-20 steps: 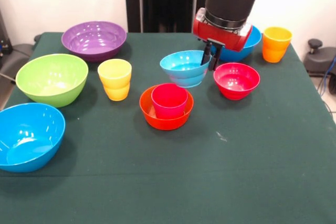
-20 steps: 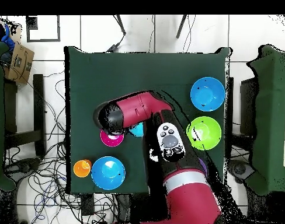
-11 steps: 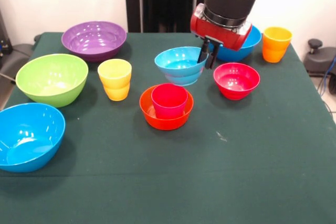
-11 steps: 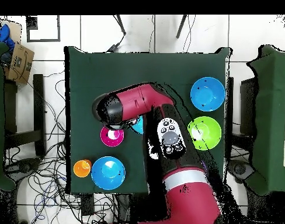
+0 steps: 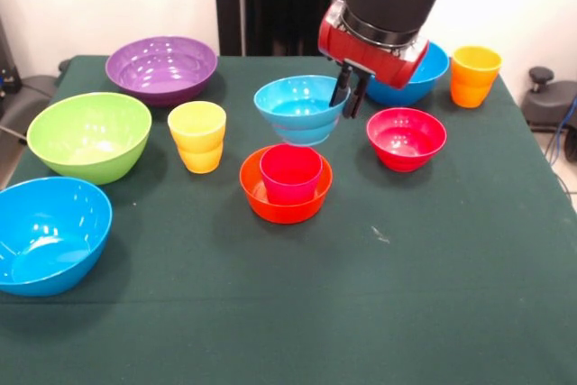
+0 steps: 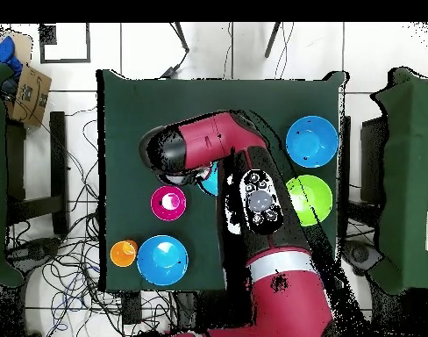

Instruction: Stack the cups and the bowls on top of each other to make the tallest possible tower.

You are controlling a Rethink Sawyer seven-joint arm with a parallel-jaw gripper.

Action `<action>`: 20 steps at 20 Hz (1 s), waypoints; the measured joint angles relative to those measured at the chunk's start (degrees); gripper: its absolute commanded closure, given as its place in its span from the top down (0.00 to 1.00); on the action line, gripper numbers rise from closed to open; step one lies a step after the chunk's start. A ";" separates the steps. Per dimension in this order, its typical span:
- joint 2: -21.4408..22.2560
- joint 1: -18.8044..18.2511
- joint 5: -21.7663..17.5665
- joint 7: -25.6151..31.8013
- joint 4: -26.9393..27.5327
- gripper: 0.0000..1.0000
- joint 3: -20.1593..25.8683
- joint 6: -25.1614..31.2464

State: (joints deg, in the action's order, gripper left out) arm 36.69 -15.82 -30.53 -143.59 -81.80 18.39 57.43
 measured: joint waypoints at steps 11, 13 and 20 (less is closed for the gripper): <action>-2.11 0.02 -0.06 0.00 1.57 0.00 -0.01 0.00; -2.26 0.12 -0.06 0.00 1.57 0.00 -0.08 0.00; -2.72 0.67 -0.07 0.00 1.57 0.00 -0.35 -0.01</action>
State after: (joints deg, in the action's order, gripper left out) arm 33.97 -15.14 -30.61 -143.59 -80.23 18.03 57.42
